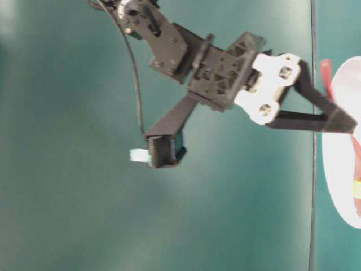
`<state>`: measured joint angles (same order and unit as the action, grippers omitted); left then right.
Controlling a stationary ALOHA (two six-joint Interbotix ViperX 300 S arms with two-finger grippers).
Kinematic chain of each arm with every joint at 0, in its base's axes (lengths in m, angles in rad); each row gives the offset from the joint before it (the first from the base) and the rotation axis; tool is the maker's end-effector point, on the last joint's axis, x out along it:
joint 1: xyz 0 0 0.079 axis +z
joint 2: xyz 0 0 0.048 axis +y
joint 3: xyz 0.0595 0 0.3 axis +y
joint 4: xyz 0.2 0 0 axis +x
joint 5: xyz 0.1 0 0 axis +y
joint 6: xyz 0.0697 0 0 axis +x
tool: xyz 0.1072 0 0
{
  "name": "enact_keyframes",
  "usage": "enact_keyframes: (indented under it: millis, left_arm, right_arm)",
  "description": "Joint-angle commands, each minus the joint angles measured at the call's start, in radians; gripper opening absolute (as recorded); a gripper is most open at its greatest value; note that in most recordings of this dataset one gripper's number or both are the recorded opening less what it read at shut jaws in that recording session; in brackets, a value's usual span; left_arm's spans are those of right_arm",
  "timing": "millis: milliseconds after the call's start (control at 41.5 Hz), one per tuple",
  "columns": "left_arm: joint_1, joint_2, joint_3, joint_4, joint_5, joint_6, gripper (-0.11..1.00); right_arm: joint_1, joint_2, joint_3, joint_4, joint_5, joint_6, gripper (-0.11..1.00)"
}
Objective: Scoop the yellow hexagonal prism block from the bowl with a spoon using the right arm.
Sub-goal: 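Lift the spoon carrying the yellow block up out of the bowl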
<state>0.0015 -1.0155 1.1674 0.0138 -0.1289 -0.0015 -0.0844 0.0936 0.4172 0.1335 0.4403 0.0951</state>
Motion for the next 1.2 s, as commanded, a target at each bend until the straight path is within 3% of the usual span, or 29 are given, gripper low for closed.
enact_keyframes:
  millis: [0,1180]
  left_arm:
    - [0.002,0.005,-0.032,0.003,-0.006,-0.002,0.0]
    - [0.0,0.005,-0.034,0.003,-0.009,-0.005,0.0]
  right_arm:
    - [0.002,-0.058,-0.009,0.0,-0.005,0.0,0.25]
    - [-0.005,-0.311,-0.032,-0.046,0.141,-0.003,0.25]
